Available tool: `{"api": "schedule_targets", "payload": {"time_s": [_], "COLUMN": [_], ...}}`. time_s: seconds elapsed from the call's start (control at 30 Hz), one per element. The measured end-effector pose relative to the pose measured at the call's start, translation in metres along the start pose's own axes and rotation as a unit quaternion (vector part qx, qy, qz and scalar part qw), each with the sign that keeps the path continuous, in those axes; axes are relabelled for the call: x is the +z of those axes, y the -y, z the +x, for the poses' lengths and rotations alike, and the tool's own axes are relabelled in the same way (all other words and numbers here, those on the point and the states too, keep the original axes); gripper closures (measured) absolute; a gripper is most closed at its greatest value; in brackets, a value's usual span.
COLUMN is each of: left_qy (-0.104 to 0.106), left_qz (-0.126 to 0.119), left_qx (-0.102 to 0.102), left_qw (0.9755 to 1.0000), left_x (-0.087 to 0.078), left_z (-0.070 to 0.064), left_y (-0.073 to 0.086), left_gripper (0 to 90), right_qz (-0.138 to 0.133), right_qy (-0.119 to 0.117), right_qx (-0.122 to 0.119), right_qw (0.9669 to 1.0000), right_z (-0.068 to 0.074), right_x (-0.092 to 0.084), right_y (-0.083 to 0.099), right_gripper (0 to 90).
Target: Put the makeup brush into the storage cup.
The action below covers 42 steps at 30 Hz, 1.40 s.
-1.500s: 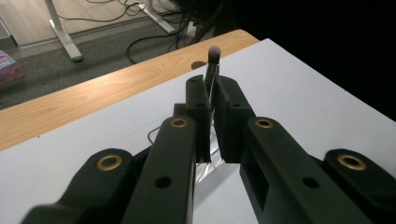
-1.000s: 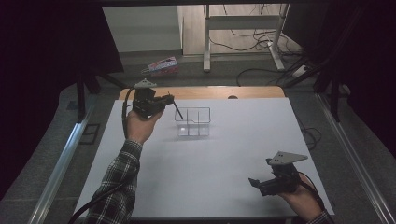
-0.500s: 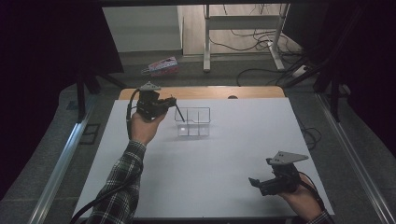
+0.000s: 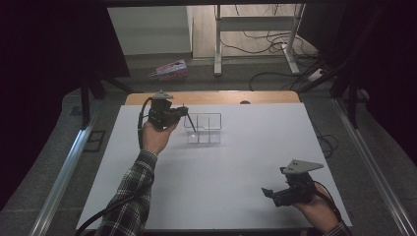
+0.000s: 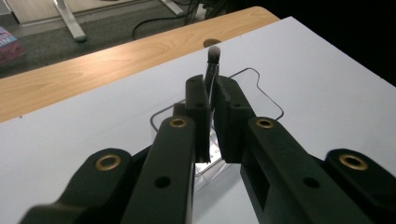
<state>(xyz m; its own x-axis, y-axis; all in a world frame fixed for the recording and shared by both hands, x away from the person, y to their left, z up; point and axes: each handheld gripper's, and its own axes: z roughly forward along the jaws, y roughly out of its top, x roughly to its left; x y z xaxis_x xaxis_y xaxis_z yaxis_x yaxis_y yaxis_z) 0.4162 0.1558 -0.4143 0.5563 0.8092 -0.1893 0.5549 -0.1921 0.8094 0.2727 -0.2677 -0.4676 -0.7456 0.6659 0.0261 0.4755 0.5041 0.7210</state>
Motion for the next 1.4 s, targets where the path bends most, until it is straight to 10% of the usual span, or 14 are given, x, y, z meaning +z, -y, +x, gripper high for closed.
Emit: {"api": "schedule_targets", "payload": {"time_s": [0.57,0.7,0.8,1.4], "left_qy": [0.006,-0.011,-0.013,-0.004], "left_qz": [0.013,0.022,0.022,0.037], "left_qx": [-0.01,-0.004,-0.009,0.031], "left_qw": [0.9999,0.9997,0.9996,0.9988], "left_x": [0.015,0.019,0.02,0.012], "left_z": [0.002,0.0,0.0,-0.005], "left_y": [0.012,0.01,0.01,0.01], "left_gripper": [84.2,30.8,10.0,0.0], "right_qz": [0.008,0.013,0.016,0.015], "right_qy": [0.0,0.001,0.001,0.004], "right_qx": [-0.008,-0.011,-0.015,-0.016], "right_qw": [0.9999,0.9998,0.9998,0.9998], "right_z": [0.001,0.001,0.001,0.001], "right_x": [0.002,0.002,0.003,0.003], "right_y": [0.0,0.001,0.001,0.001], "right_gripper": [1.7,1.9,2.0,1.9]}}
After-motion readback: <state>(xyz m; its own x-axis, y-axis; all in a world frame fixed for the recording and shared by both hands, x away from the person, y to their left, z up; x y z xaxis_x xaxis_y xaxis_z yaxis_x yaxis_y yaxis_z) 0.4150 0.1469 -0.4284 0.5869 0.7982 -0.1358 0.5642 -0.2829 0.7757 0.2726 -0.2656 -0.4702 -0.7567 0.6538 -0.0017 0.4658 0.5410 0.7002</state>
